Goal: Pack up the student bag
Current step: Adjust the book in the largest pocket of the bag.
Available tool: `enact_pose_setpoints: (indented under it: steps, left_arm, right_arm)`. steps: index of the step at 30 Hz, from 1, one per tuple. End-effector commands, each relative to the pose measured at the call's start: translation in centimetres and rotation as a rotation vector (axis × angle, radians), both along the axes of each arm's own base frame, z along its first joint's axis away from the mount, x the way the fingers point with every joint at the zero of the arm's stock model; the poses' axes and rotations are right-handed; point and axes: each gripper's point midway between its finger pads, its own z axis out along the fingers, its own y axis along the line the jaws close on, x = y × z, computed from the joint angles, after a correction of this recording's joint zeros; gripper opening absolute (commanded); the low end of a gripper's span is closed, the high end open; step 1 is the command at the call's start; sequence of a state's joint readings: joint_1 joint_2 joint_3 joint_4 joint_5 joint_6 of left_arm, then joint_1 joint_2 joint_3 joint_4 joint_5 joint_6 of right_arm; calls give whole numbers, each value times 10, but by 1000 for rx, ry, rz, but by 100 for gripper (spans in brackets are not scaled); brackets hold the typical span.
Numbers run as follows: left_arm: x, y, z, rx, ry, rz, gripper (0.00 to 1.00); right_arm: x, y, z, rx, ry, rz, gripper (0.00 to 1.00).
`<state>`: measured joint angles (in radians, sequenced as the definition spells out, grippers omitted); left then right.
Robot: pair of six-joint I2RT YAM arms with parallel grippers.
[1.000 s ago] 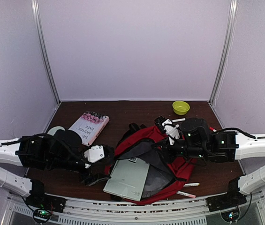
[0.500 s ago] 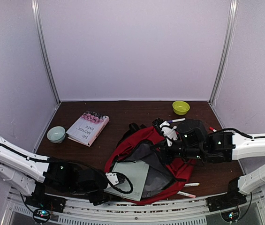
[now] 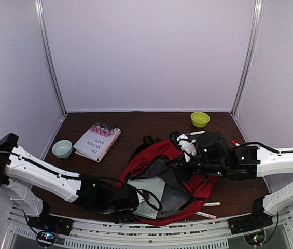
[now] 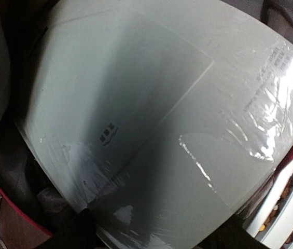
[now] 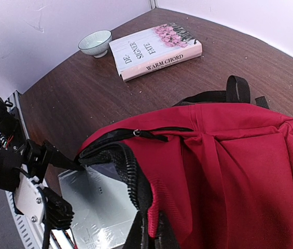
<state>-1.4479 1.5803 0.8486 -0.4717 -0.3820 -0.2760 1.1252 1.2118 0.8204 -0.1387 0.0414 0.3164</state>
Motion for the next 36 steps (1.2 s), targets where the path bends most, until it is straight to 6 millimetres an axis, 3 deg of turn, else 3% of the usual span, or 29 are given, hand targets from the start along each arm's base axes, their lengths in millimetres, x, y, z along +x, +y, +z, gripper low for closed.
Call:
enact_pose_setpoints:
  steps: [1,5,12,19,24,27,30,36]
  left_arm:
    - [34,2,16,8,-84,25,75]
    - [50,-15,38,-64,-137,-19,75]
    - [76,-42,52,-117,-166,-86,73]
    - [75,-90,77,-276,-171,-216,73]
    - [73,-115,70,-303,-120,-245,71]
    - [72,-117,71,-324,-110,-239,70]
    - [69,-110,87,-365,-111,-220,70]
    - [63,-75,114,-424,-87,-117,77]
  right_arm:
    - [4,2,12,25,-11,-12,0]
    - [5,3,11,24,-12,-12,0]
    - [-1,10,17,43,-8,39,0]
    - [-1,14,13,30,-9,54,0]
    - [-1,17,11,26,-5,61,0]
    - [-1,16,11,19,-6,62,0]
    - [0,14,10,8,-14,55,0]
    - [2,13,11,8,-23,48,0]
